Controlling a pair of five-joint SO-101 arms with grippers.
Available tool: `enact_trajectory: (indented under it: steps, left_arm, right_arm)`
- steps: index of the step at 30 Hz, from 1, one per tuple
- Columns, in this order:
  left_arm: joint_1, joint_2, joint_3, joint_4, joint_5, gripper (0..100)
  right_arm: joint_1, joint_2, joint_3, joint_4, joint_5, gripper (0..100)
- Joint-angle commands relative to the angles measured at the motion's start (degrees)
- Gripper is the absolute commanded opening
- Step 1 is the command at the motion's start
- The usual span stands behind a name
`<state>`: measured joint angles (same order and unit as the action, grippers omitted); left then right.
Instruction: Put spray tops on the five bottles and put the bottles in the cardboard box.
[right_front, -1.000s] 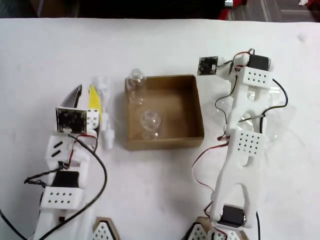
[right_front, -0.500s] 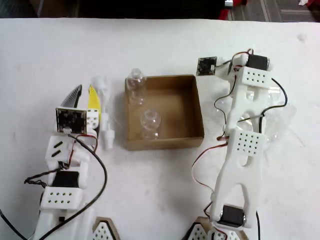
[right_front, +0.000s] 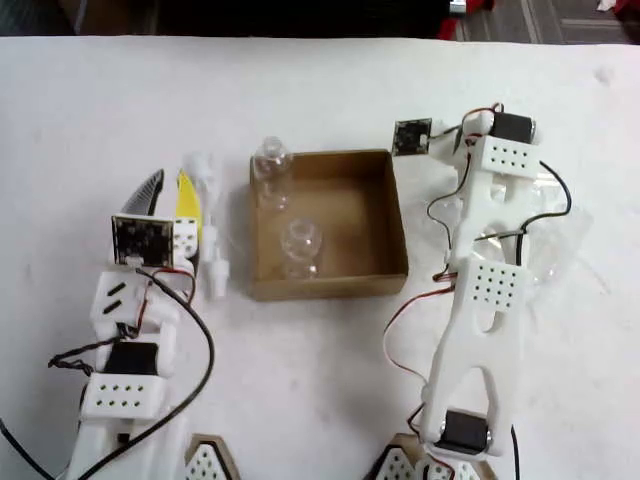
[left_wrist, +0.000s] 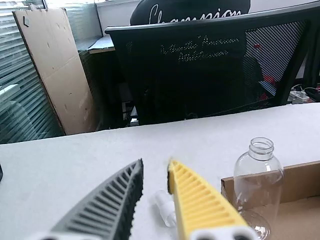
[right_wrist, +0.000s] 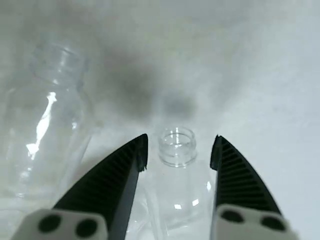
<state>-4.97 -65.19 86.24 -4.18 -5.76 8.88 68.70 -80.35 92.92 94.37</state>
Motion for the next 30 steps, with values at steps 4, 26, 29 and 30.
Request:
enact_trajectory:
  steps: [4,26,29,30]
  left_arm:
    - [-0.1,0.1,-1.0,-1.8,-0.5,8]
    - [-0.1,0.1,-1.0,-1.8,-0.5,8]
    - [-0.1,0.1,-1.0,-1.8,-0.5,8]
    - [-0.1,0.1,-1.0,-1.8,-0.5,8]
  right_arm:
    - [-0.7,-1.2,-4.7,0.2,0.6,13.9]
    - [-0.7,-1.7,-10.6,5.4,0.3,19.0]
    - [-0.7,-0.3,-10.6,5.2,0.5,18.7]
    - [-0.7,0.4,-10.7,5.1,0.6,18.0]
